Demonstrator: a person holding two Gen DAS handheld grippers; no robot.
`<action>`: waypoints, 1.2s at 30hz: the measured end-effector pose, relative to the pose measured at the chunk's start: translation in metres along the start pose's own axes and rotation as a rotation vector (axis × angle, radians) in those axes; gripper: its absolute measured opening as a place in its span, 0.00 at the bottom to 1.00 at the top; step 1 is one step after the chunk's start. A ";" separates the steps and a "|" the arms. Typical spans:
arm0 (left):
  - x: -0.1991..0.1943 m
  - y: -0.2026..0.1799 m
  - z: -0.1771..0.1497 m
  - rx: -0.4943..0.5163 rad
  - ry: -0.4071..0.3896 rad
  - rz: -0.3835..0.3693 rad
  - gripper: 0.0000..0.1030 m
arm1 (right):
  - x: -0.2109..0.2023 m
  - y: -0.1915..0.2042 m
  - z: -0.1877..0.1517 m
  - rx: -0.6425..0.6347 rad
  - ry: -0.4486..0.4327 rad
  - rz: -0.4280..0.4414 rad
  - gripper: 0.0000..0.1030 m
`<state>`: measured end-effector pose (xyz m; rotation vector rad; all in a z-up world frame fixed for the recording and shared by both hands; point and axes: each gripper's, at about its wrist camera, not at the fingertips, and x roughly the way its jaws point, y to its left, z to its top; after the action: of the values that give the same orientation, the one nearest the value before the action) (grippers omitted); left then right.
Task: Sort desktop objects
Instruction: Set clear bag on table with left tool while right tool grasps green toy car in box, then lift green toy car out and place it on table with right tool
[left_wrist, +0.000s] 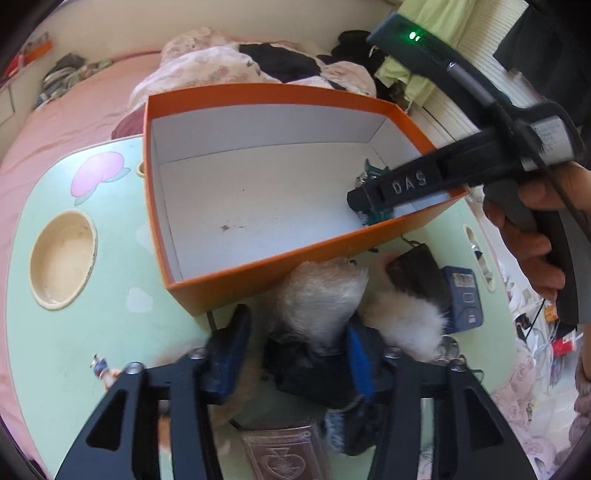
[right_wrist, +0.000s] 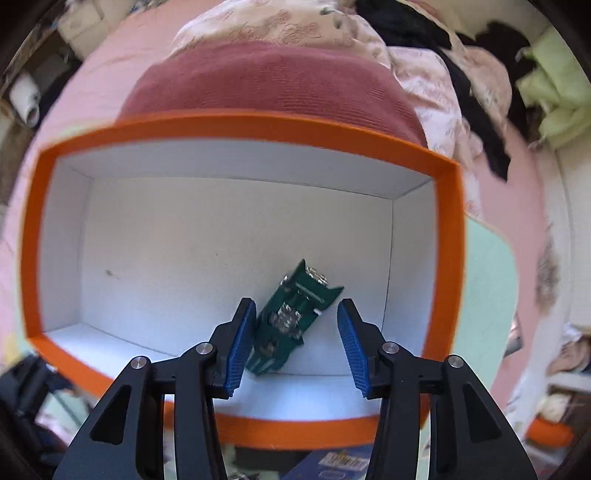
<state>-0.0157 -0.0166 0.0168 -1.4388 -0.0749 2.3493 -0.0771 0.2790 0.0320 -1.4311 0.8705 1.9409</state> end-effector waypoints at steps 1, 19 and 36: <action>0.000 0.000 -0.001 -0.003 -0.011 0.005 0.57 | 0.000 0.001 -0.001 -0.010 -0.009 -0.005 0.46; -0.030 0.010 0.006 -0.146 -0.121 -0.113 0.74 | -0.088 -0.044 -0.063 0.173 -0.502 0.343 0.29; -0.099 -0.009 -0.049 -0.118 -0.315 -0.125 0.83 | -0.060 0.032 -0.160 0.016 -0.461 0.415 0.29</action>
<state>0.0688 -0.0500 0.0800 -1.0669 -0.3824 2.4797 0.0087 0.1309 0.0612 -0.7723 1.0066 2.4247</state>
